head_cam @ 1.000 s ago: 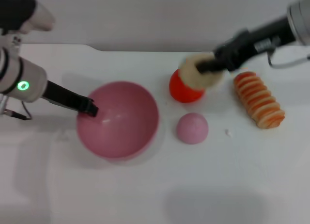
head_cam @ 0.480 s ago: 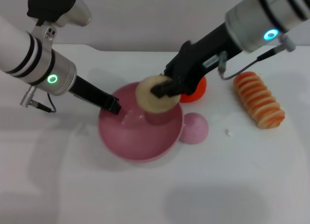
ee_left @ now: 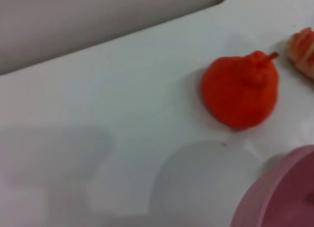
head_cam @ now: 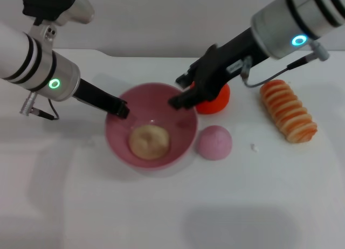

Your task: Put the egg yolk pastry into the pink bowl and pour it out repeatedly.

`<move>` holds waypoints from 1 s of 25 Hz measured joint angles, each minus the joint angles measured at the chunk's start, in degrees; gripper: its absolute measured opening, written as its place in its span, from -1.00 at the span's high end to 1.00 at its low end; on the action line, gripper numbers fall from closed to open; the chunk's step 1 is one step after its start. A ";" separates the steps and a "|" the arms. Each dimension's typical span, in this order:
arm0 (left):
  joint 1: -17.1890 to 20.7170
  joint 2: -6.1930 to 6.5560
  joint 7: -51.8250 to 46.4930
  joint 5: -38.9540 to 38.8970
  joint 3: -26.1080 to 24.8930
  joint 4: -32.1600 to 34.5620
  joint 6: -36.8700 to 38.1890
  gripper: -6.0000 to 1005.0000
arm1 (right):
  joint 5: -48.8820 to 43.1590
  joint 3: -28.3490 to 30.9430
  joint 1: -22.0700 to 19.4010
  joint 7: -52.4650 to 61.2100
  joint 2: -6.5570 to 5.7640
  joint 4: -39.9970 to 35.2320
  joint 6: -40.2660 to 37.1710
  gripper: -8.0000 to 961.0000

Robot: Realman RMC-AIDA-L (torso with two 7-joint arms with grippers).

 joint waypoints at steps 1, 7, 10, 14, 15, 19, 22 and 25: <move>0.41 0.02 0.15 0.12 -0.02 -0.01 -0.93 0.98 | -0.43 1.07 -0.57 1.32 0.00 -0.41 0.93 -0.03; 7.00 0.16 1.32 -0.60 0.22 6.16 -10.06 0.98 | -1.04 13.73 -6.49 3.37 -0.31 -1.46 5.27 -0.12; 13.17 0.06 4.08 -4.28 2.66 13.02 -17.08 0.98 | -1.13 20.11 -9.91 3.23 -0.40 -0.96 6.82 -0.12; 21.58 0.24 10.83 -9.04 9.83 19.67 -31.89 0.98 | -0.96 27.26 -13.97 3.05 -0.42 0.61 8.93 -0.12; 23.75 0.24 13.18 -9.17 13.09 20.75 -36.87 0.98 | -0.93 28.90 -14.89 3.03 -0.42 1.09 9.31 -0.12; 28.06 0.19 16.69 -7.84 21.78 21.22 -52.22 0.98 | -0.85 33.11 -17.11 2.98 -0.45 2.35 9.84 -0.12; 29.35 0.22 17.15 -4.34 28.51 19.07 -62.99 0.98 | -0.73 34.78 -17.85 2.97 -0.46 3.20 9.91 -0.12; 29.18 0.17 17.20 1.67 34.42 16.14 -70.16 0.98 | -0.68 35.62 -18.24 2.95 -0.46 3.44 10.35 -0.12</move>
